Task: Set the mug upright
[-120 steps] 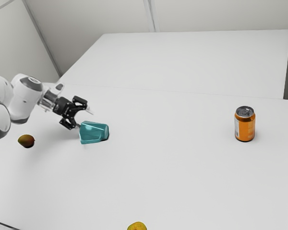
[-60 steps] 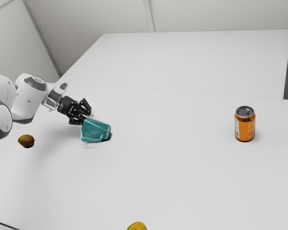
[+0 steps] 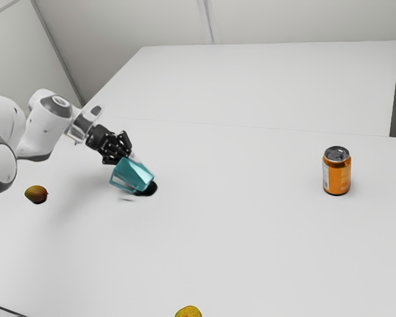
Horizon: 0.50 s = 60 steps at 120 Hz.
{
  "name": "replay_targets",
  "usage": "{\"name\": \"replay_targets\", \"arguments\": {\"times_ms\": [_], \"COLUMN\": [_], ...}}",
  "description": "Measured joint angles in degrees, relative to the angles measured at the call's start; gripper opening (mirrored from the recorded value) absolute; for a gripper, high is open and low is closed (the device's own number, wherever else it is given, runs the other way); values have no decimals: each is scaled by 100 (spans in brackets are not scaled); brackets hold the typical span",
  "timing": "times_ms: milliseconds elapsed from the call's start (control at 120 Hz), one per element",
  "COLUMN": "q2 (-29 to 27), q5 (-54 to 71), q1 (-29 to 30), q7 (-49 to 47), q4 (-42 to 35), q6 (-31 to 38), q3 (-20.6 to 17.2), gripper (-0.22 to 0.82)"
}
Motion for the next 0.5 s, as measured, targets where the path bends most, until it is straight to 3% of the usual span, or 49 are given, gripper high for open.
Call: {"name": "replay_targets", "arguments": {"times_ms": [292, 500], "q2": [-994, -1928], "q5": [1971, 3574], "q1": [-632, -1030], "q7": [-377, -771], "q4": [-104, -1169], "q6": [187, 972], "q3": [-30, -248], "gripper": [-18, -18]}}
